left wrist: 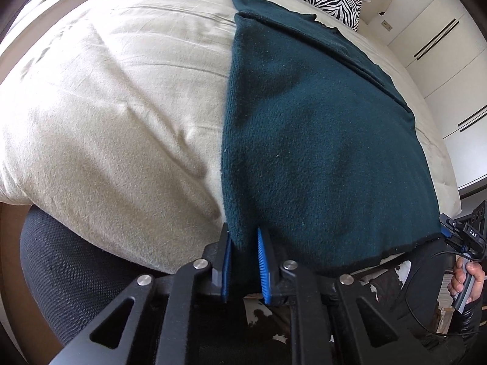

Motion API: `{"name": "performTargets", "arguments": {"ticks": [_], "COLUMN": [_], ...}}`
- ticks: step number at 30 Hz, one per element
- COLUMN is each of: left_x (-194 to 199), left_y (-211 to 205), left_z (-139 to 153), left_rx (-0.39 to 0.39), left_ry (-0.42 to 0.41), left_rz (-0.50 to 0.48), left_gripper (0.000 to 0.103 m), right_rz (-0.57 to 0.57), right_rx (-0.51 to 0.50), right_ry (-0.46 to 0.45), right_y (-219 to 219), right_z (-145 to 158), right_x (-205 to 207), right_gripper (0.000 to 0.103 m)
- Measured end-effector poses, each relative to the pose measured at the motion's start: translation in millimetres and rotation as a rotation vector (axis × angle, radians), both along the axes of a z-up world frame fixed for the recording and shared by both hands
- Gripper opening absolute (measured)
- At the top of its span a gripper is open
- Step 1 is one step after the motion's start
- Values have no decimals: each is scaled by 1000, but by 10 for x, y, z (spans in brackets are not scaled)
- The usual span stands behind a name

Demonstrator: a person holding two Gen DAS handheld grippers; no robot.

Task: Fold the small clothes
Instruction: 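Grasp the sweater hem with both tools, then lift the hem with both tools and fold it toward the collar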

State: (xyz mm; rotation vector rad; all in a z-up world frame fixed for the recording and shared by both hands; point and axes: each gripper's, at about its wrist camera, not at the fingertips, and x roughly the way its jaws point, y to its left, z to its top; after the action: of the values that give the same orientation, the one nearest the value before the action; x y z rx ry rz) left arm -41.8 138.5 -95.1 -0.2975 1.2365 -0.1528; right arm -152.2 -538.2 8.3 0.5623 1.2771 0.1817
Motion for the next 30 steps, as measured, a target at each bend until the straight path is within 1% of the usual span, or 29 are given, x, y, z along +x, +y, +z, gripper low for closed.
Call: {"name": "performTargets", "arguments": {"ticks": [2,3,4,5,8,11,14,17,20,21,24,26,30], "left_x": [5,0,-1,-2,-2,2,27,45,54,57,88,131,323], "left_y": [-10,-14,-8,1,27,81,120,178,297,329,409,474,536], "left_z": [-5,-4,1,6,28,68,167,295,358,377,439,472,582], "left_rx": [-3,-2,-5,-10,-34,-86,-182,-259,-376,-403,-455,-508,-595], "left_ry": [1,0,-1,-1,-1,-5,-35,-71,-98,-107,-133,-152,-199], "left_rz": [-9,-13,-14,-15,-12,-4,2,16,59,72,104,134,191], "left_gripper": [8,8,8,7,6,6,6,6,6,6,6,6,6], "right_rz": [5,6,6,6,-5,-14,-38,-56,-76,-78,-67,-58,-61], "right_rx": [-7,-8,-7,-6,19,61,145,216,265,281,303,321,337], "right_ry": [13,15,16,19,11,-4,-38,-77,-104,-113,-138,-155,-202], "right_y": [-3,-10,-17,-25,-71,-110,-173,-219,-251,-252,-200,-158,-113], "right_z": [-22,-33,-41,-47,-39,-8,57,145,205,224,294,352,482], "right_x": [-7,-11,-17,-19,-44,-51,-50,-13,52,79,204,315,636], "right_gripper": [29,28,24,17,12,10,10,9,9,9,9,9,9]}}
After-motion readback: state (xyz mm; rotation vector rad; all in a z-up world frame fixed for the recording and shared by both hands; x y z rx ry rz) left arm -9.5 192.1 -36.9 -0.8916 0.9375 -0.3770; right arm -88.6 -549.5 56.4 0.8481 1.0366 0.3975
